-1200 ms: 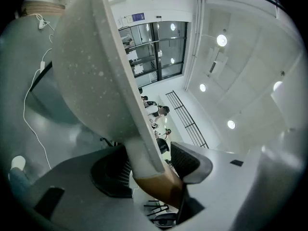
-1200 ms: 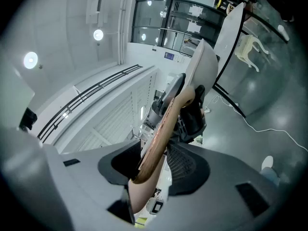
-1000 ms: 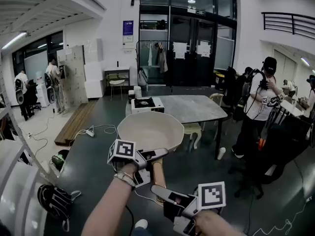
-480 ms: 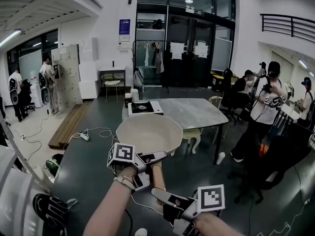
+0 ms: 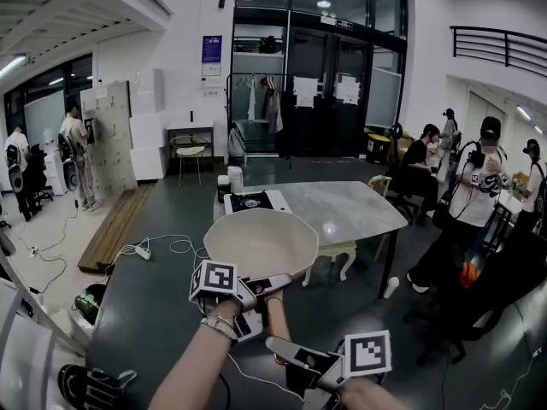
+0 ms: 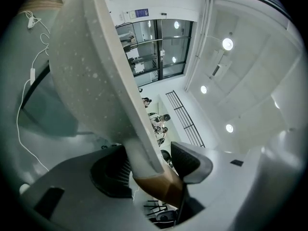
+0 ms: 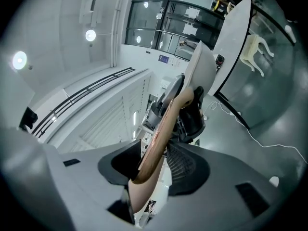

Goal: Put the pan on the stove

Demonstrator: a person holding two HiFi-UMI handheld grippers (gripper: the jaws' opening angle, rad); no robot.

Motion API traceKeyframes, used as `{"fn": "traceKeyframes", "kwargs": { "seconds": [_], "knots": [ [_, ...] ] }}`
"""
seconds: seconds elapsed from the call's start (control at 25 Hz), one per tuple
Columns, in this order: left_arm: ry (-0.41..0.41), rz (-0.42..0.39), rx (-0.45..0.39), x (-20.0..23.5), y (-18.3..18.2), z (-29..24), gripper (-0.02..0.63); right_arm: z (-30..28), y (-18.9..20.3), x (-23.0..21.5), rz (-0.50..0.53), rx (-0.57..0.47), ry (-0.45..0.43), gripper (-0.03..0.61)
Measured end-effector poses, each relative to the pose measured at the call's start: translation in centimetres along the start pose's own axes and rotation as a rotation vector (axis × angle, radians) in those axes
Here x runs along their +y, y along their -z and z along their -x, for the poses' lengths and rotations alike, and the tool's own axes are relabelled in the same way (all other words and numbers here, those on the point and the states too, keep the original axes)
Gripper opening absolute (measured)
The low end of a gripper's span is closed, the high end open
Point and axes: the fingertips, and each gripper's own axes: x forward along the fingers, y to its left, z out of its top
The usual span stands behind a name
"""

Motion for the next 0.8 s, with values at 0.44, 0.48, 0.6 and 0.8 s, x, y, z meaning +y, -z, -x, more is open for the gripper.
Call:
{"fn": "traceKeyframes", "kwargs": {
  "seconds": [0.44, 0.48, 0.6, 0.8],
  "knots": [
    [0.011, -0.022, 0.030, 2.4, -6.3, 0.4, 0.256, -5.7, -3.6, -1.8, 0.023, -0.030, 0.008, 0.183],
    [0.013, -0.020, 0.031, 2.4, -6.5, 0.3, 0.256, -5.9, -3.8, -1.8, 0.026, -0.029, 0.006, 0.183],
    [0.007, -0.011, 0.028, 2.5, -7.3, -0.3, 0.258, -6.2, -4.8, -1.9, 0.017, -0.020, 0.009, 0.184],
    [-0.013, -0.003, 0.016, 3.4, -9.4, -2.0, 0.258, -6.4, -7.3, -3.3, 0.002, 0.002, 0.002, 0.186]
  ]
}}
